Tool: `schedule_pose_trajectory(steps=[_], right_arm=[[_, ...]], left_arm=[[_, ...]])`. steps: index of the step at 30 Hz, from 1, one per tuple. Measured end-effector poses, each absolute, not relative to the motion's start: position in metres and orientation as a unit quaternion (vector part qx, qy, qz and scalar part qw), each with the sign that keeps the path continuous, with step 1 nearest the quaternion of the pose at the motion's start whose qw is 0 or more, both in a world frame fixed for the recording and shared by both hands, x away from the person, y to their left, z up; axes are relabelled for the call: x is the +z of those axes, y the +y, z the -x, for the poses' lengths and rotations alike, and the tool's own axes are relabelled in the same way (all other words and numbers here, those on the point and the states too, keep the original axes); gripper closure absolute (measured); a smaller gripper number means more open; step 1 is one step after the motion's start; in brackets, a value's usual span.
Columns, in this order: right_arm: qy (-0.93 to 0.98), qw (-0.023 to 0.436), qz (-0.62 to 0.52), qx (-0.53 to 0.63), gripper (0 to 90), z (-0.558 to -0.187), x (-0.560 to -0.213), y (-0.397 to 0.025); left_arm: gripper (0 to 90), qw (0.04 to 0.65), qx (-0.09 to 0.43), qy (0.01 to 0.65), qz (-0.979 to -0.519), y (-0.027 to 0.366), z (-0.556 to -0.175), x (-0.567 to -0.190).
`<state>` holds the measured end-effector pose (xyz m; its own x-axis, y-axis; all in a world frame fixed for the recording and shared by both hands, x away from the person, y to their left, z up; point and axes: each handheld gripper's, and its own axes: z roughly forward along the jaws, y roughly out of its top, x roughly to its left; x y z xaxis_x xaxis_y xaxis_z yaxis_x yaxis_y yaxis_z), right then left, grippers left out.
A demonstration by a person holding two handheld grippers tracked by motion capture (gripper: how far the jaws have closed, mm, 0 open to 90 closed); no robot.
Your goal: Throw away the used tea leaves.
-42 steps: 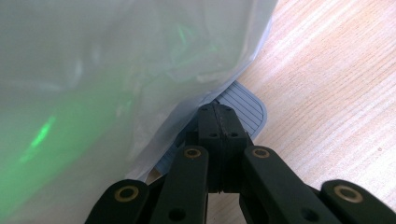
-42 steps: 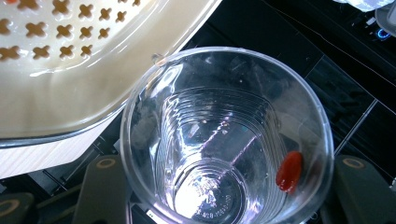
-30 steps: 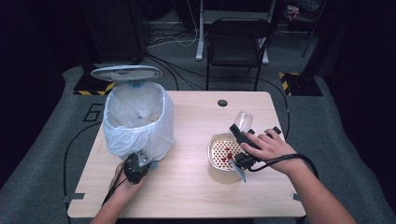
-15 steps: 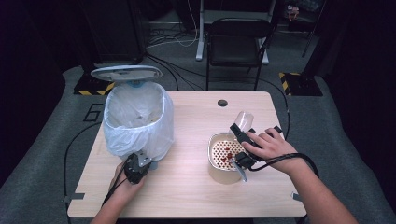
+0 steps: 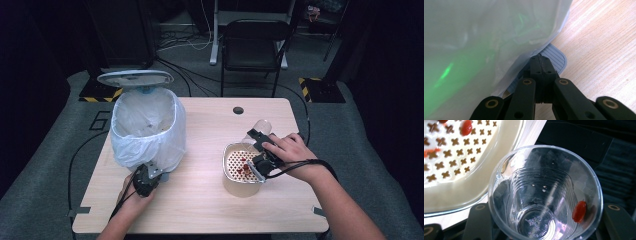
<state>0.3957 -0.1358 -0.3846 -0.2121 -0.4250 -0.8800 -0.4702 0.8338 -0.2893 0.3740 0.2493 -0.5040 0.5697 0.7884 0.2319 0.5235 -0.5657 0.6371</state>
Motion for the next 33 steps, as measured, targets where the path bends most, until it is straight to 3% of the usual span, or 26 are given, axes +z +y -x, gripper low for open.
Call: schedule_pose_trajectory(steps=[19,27,33], right_arm=[[0.876,0.422,0.092,0.213,39.6,-0.434,-0.338,-0.161],[0.891,0.364,0.03,0.268,39.9,-0.434,-0.326,-0.162],[0.91,0.295,-0.026,0.291,40.3,-0.428,-0.308,-0.154]], left_arm=[[90.0,0.262,0.254,0.386,-0.848,0.25,-0.374,-0.504],[90.0,0.261,0.253,0.386,-0.848,0.25,-0.374,-0.504],[90.0,0.258,0.257,0.387,-0.847,0.249,-0.374,-0.504]])
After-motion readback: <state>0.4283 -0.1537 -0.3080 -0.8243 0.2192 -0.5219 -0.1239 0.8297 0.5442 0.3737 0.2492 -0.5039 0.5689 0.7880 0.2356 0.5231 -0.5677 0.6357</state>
